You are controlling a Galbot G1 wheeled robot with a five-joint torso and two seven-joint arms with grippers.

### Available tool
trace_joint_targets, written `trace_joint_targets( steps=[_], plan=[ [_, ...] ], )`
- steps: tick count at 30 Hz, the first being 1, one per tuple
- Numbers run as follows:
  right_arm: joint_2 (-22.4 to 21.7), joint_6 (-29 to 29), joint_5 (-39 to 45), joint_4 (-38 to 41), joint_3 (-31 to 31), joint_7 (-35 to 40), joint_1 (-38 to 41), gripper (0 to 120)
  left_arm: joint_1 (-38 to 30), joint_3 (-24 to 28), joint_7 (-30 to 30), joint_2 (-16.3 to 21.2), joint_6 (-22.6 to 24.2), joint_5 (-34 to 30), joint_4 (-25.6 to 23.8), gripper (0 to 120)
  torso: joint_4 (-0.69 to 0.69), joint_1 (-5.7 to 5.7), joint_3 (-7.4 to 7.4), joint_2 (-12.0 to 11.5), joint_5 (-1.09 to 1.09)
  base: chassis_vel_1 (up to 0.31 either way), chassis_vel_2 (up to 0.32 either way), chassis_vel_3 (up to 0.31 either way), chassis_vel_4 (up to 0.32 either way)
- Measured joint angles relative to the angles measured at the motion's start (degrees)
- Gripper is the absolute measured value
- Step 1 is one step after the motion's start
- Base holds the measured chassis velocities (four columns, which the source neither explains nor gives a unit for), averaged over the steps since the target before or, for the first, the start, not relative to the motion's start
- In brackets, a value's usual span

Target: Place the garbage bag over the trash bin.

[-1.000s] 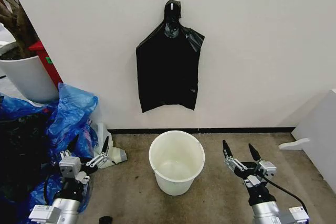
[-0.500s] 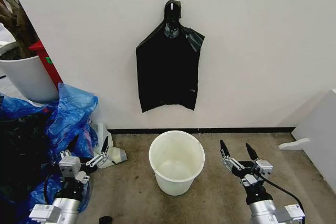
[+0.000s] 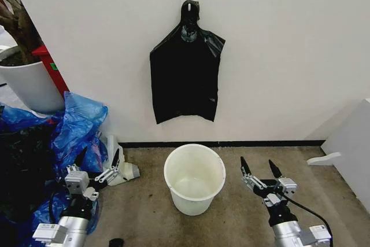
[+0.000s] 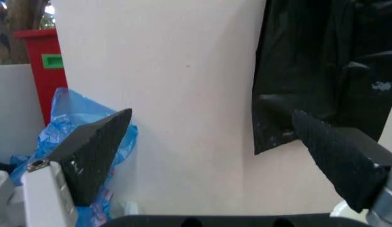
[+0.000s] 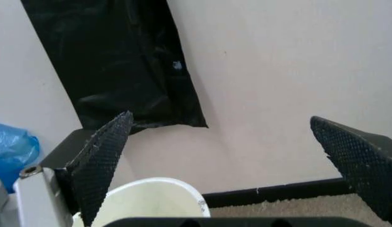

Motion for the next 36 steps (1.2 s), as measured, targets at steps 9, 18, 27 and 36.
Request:
trace_joint_targets(
  steps=[9,18,27,36],
  plan=[
    [0.0,-2.3,3.1,1.0,-2.3,1.1,1.7,100,-1.1,0.0,-0.1,0.9,1.0,-0.2,-0.6,100,0.00,0.00,0.00,0.0,-0.01,0.000,0.000,0.000,0.000],
    [-7.5,-7.3,14.3,2.2,-14.2,9.1,11.4,100,-1.2,-0.4,-1.7,1.2,0.2,-0.5,-1.9,100,0.02,0.00,0.00,0.0,0.00,0.000,0.000,0.000,0.000],
    [-14.3,-10.3,36.1,0.1,-23.5,13.6,21.8,100,-3.2,0.6,-4.9,8.8,-0.2,-6.4,-2.1,100,0.03,0.00,0.00,0.0,0.00,0.000,0.000,0.000,0.000],
    [-16.4,-11.0,51.3,-7.1,-28.7,19.6,38.6,100,-3.2,-0.9,-5.3,12.2,-1.5,-8.9,-1.5,100,0.01,0.00,0.01,0.0,-0.01,0.000,0.000,0.000,0.000]
  ],
)
